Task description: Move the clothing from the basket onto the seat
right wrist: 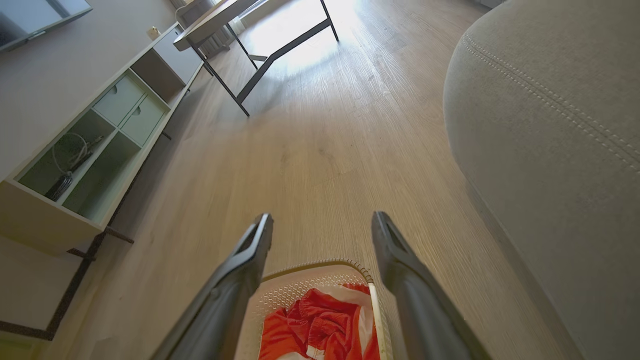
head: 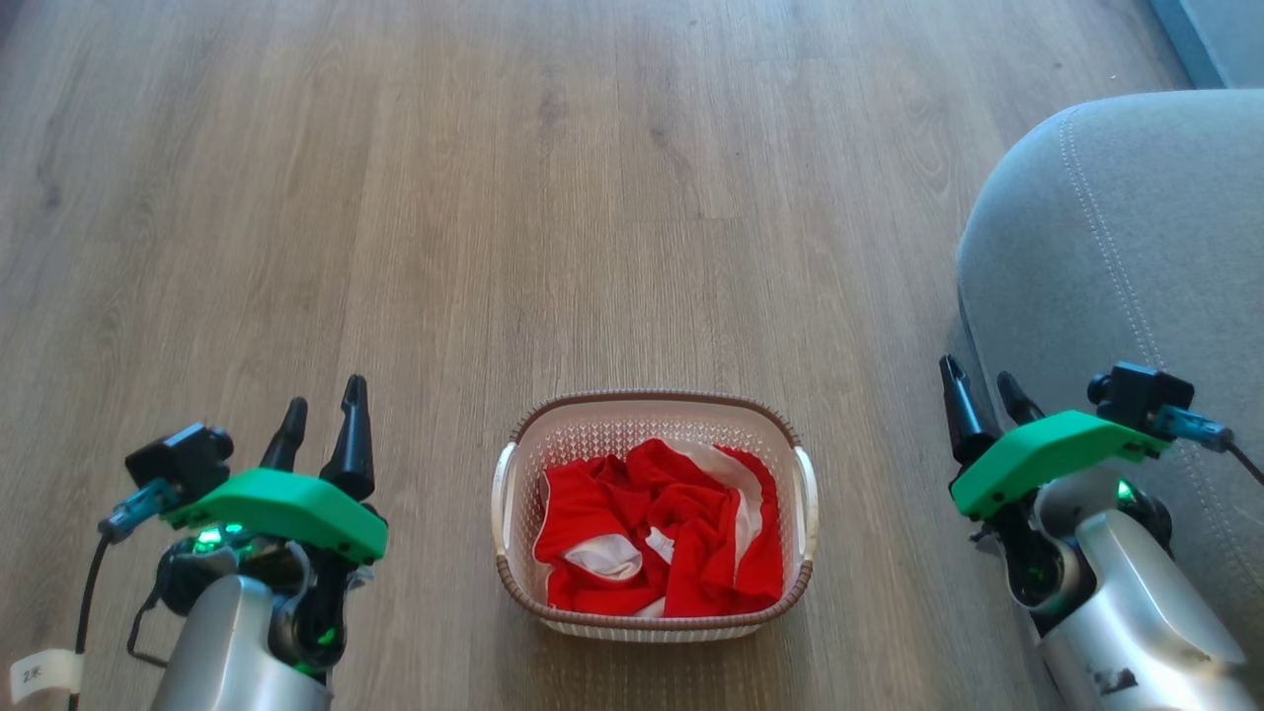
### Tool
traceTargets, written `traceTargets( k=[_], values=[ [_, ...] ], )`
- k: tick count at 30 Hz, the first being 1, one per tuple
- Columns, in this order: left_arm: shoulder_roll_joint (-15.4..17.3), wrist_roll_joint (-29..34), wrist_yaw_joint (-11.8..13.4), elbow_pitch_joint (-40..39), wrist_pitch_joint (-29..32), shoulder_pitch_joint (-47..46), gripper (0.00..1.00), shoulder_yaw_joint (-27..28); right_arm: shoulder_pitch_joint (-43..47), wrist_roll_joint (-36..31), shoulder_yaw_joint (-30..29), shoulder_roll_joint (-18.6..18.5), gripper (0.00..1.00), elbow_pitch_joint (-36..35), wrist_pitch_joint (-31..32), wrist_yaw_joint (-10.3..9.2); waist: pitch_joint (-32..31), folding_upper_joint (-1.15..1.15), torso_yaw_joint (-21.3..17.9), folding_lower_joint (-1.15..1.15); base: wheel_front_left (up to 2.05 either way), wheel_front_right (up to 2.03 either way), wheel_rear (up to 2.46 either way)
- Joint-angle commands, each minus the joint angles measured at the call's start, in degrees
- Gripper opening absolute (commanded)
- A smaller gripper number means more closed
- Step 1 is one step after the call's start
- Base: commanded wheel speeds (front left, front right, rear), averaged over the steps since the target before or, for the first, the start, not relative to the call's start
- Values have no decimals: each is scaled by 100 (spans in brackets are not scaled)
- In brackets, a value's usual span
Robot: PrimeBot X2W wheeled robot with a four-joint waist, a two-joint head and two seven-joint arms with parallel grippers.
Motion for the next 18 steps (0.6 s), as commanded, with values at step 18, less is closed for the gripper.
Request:
traceTargets(
  k=[18],
  values=[
    [205,1359,76,0,-349,-672,100,10,-771,-1089,417,-262,100,119,-356,33,23,0,0,0,0,0,0]
  ],
)
